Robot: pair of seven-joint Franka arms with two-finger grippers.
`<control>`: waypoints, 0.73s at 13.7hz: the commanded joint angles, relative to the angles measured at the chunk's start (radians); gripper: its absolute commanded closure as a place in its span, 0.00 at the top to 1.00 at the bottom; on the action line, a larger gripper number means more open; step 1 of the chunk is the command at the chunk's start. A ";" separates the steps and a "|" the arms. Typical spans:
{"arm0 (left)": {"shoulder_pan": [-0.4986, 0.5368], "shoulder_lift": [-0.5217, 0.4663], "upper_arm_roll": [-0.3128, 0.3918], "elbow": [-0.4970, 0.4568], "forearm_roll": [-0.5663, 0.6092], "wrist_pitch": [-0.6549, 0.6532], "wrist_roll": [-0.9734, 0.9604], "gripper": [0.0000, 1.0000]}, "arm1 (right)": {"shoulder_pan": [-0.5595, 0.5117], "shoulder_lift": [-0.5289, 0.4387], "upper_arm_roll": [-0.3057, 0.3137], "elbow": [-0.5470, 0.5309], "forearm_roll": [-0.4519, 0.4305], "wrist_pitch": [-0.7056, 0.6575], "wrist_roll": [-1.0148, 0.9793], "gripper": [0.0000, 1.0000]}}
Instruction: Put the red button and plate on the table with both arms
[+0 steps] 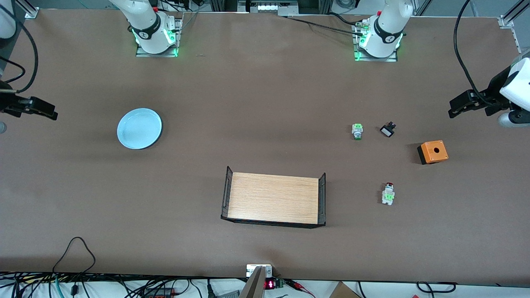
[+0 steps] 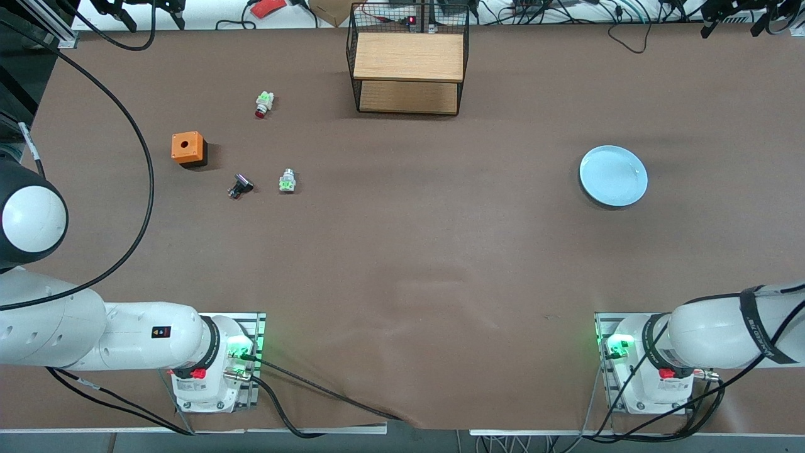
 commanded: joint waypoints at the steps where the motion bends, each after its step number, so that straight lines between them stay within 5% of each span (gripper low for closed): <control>1: -0.003 0.010 0.001 0.024 -0.003 -0.012 0.000 1.00 | 0.026 -0.065 -0.011 -0.067 0.008 0.024 0.014 1.00; 10: -0.001 0.010 0.001 0.023 -0.003 -0.012 0.002 1.00 | 0.041 -0.039 -0.011 0.000 0.006 -0.043 0.037 1.00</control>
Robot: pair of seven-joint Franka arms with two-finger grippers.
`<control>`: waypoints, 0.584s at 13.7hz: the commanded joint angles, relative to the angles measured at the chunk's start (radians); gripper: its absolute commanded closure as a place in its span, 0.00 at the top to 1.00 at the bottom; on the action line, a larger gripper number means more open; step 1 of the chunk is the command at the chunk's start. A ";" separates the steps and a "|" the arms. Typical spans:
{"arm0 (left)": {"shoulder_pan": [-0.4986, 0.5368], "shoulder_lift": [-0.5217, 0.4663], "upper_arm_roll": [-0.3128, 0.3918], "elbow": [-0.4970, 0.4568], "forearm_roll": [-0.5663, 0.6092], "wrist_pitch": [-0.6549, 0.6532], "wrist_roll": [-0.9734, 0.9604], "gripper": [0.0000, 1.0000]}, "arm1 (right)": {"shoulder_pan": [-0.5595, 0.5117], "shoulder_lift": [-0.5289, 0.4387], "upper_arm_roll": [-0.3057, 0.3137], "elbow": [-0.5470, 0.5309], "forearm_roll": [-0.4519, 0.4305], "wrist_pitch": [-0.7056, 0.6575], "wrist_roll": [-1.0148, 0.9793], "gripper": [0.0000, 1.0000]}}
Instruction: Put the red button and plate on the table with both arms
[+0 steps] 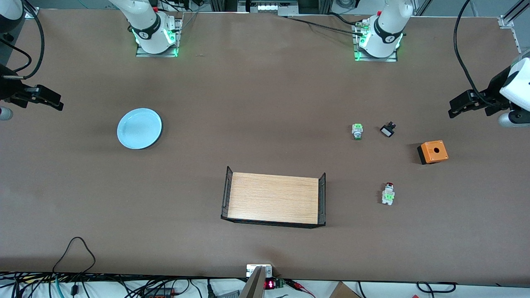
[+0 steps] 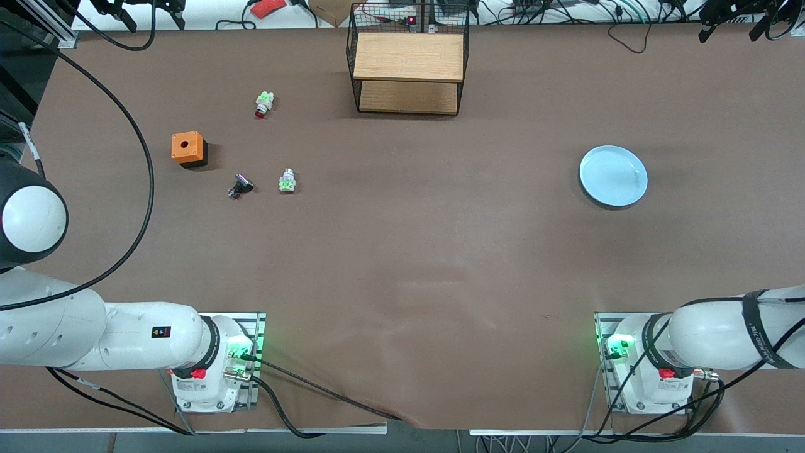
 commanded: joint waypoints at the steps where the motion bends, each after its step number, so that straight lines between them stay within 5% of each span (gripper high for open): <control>1: -0.001 0.010 0.001 0.023 -0.003 -0.012 0.000 1.00 | 0.013 0.006 -0.012 0.032 0.006 -0.031 0.013 1.00; 8: -0.001 0.010 0.001 0.023 -0.003 -0.012 0.000 1.00 | 0.010 0.003 -0.013 0.041 0.008 -0.074 0.007 1.00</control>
